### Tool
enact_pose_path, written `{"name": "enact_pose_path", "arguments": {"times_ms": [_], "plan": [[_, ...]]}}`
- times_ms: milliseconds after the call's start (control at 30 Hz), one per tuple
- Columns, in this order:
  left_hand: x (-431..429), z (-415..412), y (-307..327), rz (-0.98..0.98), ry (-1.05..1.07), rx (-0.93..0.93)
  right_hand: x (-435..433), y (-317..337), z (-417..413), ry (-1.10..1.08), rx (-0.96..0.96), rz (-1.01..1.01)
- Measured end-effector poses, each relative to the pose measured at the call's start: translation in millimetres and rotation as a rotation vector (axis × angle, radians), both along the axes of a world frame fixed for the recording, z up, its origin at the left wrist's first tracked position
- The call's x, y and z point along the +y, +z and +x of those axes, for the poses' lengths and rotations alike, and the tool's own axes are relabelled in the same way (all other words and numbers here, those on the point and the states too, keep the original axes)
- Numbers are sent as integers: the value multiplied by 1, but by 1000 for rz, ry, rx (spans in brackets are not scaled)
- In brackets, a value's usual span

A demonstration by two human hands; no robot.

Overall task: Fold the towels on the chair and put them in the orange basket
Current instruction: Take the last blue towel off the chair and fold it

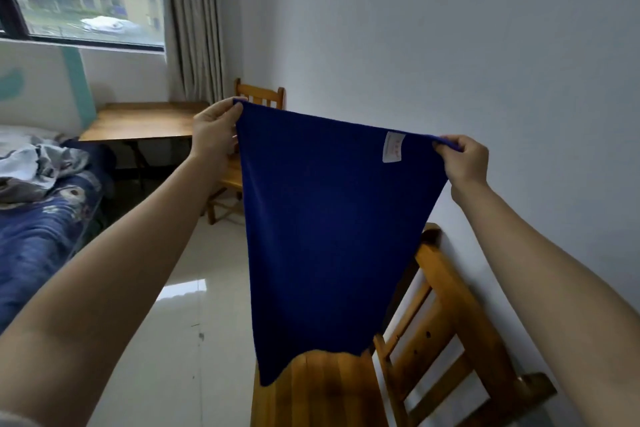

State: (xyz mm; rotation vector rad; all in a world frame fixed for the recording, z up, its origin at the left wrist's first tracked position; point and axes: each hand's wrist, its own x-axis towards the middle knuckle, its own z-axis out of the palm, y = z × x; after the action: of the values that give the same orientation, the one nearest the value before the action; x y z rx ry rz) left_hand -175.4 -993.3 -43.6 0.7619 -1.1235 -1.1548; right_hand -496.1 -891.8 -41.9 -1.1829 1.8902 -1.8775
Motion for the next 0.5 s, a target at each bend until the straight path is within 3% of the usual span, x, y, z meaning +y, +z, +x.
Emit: {"name": "enact_pose_path", "arguments": {"times_ms": [200, 500], "plan": [[12, -3, -25, 38, -44, -69, 24, -29, -7, 11, -104, 0], [43, -7, -60, 111, 4, -219, 47, -69, -5, -53, -53, 95]]}}
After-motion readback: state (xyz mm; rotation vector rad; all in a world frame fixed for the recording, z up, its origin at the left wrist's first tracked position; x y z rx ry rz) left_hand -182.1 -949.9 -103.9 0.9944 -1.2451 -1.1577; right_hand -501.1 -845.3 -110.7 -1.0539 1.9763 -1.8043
